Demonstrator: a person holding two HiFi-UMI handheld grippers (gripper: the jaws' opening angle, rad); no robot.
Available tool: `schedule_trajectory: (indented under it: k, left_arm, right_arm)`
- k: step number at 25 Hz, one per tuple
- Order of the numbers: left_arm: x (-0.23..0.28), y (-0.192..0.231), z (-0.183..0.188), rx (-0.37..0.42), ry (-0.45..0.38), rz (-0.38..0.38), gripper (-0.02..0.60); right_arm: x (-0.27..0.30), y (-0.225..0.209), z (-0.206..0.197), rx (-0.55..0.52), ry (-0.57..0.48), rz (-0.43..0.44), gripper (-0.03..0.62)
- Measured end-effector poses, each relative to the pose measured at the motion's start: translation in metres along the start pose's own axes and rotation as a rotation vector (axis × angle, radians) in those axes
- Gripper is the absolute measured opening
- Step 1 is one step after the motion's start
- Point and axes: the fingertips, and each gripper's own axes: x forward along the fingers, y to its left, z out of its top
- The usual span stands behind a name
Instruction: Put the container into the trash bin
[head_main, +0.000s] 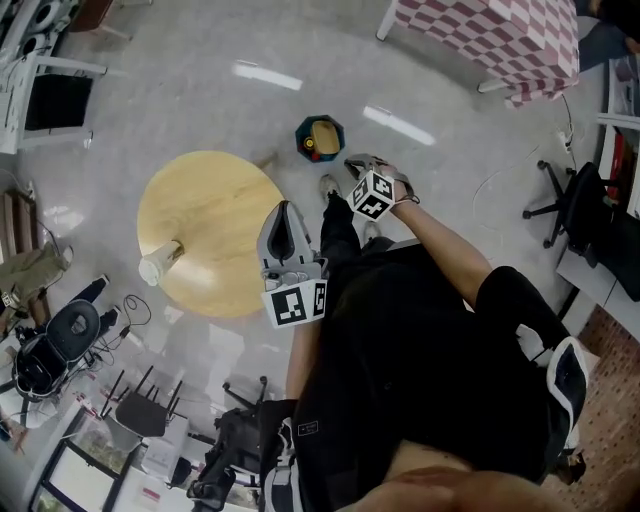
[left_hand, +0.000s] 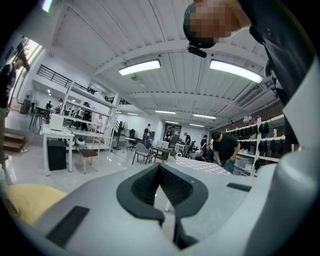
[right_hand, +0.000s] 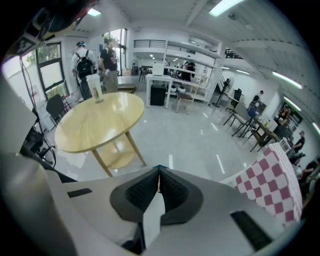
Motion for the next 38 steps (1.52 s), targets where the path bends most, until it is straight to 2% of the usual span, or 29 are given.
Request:
schedule_trajectory:
  k: [9,14,18,24,38]
  left_arm:
    - [-0.107,-0.091,0.015,0.071,-0.079,0.008,0.006]
    - [-0.161,-0.122,0.025,0.090,-0.113,0.037,0.006]
    - [-0.182,-0.135,0.032,0.101,-0.123,0.058,0.005]
    - [-0.199,-0.137,0.040,0.088,-0.164,0.041,0.006]
    - [-0.216,-0.106,0.024,0.064,-0.113,-0.025,0.006]
  right_arm:
    - [-0.146,0.041,-0.005,0.239,-0.259,-0.033,0.029]
    - [-0.218,0.069,-0.002,0.305,-0.382,-0.021,0.029]
    - [-0.264,0.081,0.003,0.342,-0.473,-0.022,0.028]
    - [-0.310,0.098,0.010,0.368,-0.564,-0.037,0.029]
    - [-0.341,0.135,0.036,0.381,-0.659,-0.153,0.029]
